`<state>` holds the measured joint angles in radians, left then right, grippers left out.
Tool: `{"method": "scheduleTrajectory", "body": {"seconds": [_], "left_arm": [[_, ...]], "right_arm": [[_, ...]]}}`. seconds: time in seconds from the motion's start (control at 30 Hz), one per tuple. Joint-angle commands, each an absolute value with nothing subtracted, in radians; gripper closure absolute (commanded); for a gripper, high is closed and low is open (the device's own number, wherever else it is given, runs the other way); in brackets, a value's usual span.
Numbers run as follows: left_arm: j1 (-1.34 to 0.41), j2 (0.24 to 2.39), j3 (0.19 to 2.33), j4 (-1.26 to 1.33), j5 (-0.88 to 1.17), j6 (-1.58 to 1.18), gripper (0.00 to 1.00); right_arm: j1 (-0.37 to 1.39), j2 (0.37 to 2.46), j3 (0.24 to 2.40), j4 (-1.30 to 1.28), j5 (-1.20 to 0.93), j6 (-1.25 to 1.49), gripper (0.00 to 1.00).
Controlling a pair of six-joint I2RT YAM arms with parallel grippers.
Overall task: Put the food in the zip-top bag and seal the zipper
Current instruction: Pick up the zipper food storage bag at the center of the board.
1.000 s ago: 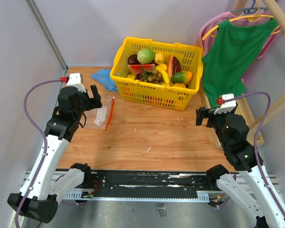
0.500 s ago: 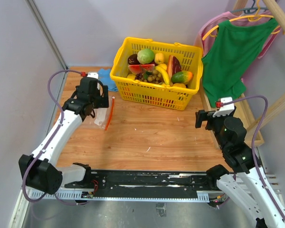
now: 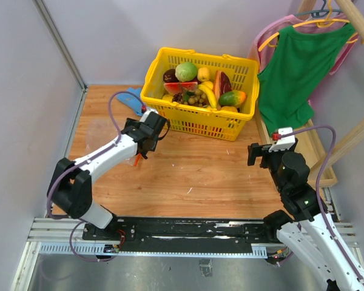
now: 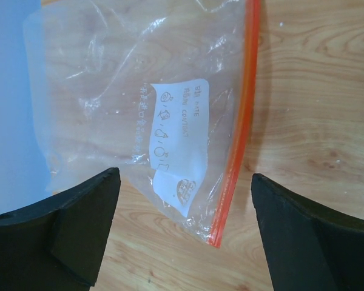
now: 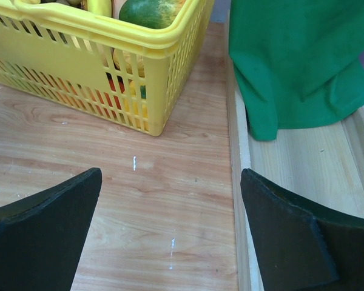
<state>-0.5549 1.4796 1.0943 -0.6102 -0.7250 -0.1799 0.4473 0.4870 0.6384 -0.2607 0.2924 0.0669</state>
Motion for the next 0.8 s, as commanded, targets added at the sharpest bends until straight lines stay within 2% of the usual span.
{"method": "scheduleTrajectory", "body": {"seconds": [0.0,0.5,0.77], "left_arm": [[-0.613,1.569,1.084,-0.594,-0.928,-0.225,0.08],[-0.646,1.816,1.058,-0.504,-1.092,-0.182,0.20],[-0.646,1.874,1.036,-0.423,-1.175,-0.127,0.38]], "right_arm": [[0.462,0.473,0.616,-0.212,0.317,0.062,0.02],[0.462,0.475,0.609,-0.206,0.327,0.064,0.02],[0.462,0.471,0.606,-0.206,0.321,0.069,0.02]]}}
